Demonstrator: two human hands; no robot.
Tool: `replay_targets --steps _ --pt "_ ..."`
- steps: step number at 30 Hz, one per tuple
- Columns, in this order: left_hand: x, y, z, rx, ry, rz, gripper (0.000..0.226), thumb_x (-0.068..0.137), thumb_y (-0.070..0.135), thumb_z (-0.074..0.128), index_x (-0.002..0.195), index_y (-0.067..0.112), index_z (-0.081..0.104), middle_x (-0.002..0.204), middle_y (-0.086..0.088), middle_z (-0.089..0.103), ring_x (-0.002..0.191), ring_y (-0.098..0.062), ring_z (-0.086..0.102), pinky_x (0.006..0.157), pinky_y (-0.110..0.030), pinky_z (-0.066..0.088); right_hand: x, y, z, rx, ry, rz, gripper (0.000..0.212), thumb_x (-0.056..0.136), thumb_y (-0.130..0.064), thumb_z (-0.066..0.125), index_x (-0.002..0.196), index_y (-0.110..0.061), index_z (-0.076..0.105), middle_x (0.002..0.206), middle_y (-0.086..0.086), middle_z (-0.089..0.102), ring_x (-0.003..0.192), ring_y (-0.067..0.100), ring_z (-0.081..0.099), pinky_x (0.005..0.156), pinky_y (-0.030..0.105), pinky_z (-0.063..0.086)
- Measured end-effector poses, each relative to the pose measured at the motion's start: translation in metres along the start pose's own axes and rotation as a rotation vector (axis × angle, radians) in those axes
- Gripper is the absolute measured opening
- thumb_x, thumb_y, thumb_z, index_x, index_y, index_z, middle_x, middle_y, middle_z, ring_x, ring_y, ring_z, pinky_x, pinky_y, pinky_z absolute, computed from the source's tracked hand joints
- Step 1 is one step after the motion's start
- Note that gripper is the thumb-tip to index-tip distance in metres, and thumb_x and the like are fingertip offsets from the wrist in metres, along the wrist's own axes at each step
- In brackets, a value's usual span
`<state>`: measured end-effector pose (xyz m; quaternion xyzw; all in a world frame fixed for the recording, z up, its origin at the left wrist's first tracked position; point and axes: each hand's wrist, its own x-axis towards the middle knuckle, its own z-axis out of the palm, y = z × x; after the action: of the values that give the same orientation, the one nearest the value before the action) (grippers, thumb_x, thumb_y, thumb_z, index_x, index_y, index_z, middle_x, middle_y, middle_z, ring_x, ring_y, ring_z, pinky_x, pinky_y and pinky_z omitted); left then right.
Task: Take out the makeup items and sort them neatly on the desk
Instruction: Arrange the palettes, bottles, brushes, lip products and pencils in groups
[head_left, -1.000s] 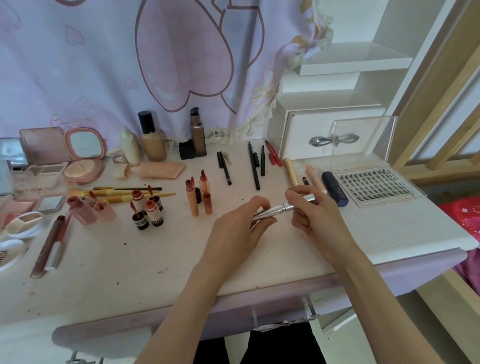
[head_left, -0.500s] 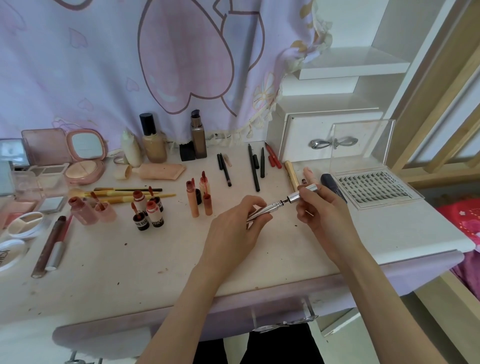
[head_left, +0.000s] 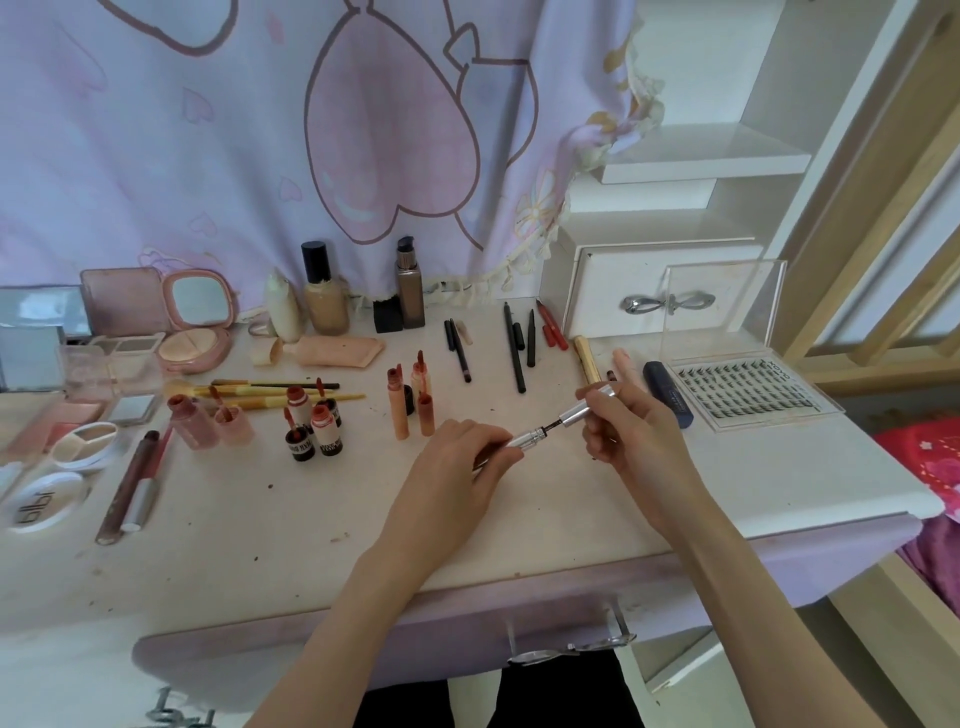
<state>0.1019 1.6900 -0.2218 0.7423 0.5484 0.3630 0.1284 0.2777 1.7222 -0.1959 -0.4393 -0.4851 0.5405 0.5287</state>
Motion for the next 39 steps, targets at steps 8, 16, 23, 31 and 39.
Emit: replay_targets --steps 8,16,23,31,39 --pt "-0.032 -0.015 -0.054 0.038 0.055 -0.089 0.013 0.081 0.030 0.067 0.092 0.026 0.070 0.068 0.020 0.052 0.079 0.003 0.039 0.069 -0.009 0.030 -0.013 0.001 0.035 -0.327 -0.307 -0.036 0.019 0.092 -0.003 0.049 0.085 -0.011 0.065 0.055 -0.005 0.055 0.049 0.005 0.048 0.049 0.015 0.040" --pt "-0.058 -0.032 -0.094 0.135 0.129 -0.173 0.012 0.082 0.025 0.067 0.093 0.022 0.072 0.079 0.015 0.053 0.077 -0.005 0.044 0.077 -0.035 0.038 -0.018 0.004 0.075 -0.314 -0.384 -0.049 0.007 0.090 -0.009 0.058 0.090 -0.010 0.065 0.056 -0.007 0.058 0.052 0.007 0.052 0.053 0.018 0.042" --pt "-0.074 -0.041 -0.110 0.101 0.121 -0.251 0.012 0.085 0.024 0.065 0.095 0.022 0.071 0.082 0.010 0.053 0.079 -0.010 0.047 0.084 -0.040 0.040 -0.022 0.003 0.091 -0.274 -0.383 -0.040 0.012 0.092 -0.007 0.054 0.087 -0.010 0.065 0.062 0.003 0.056 0.051 0.007 0.049 0.052 0.018 0.040" --pt "-0.080 -0.047 -0.113 0.094 0.129 -0.256 0.011 0.085 0.024 0.064 0.094 0.023 0.071 0.081 0.014 0.053 0.079 -0.008 0.047 0.079 -0.033 0.038 -0.022 0.006 0.094 -0.282 -0.378 -0.037 0.015 0.093 -0.009 0.052 0.085 -0.014 0.064 0.059 -0.002 0.053 0.051 0.007 0.045 0.052 0.017 0.039" --pt "-0.081 -0.051 -0.113 0.092 0.155 -0.256 0.013 0.085 0.024 0.064 0.096 0.023 0.072 0.079 0.017 0.052 0.080 -0.005 0.045 0.080 -0.032 0.036 -0.020 0.010 0.095 -0.264 -0.376 -0.020 0.015 0.093 -0.010 0.052 0.084 -0.013 0.063 0.055 -0.004 0.050 0.051 0.009 0.042 0.050 0.017 0.037"
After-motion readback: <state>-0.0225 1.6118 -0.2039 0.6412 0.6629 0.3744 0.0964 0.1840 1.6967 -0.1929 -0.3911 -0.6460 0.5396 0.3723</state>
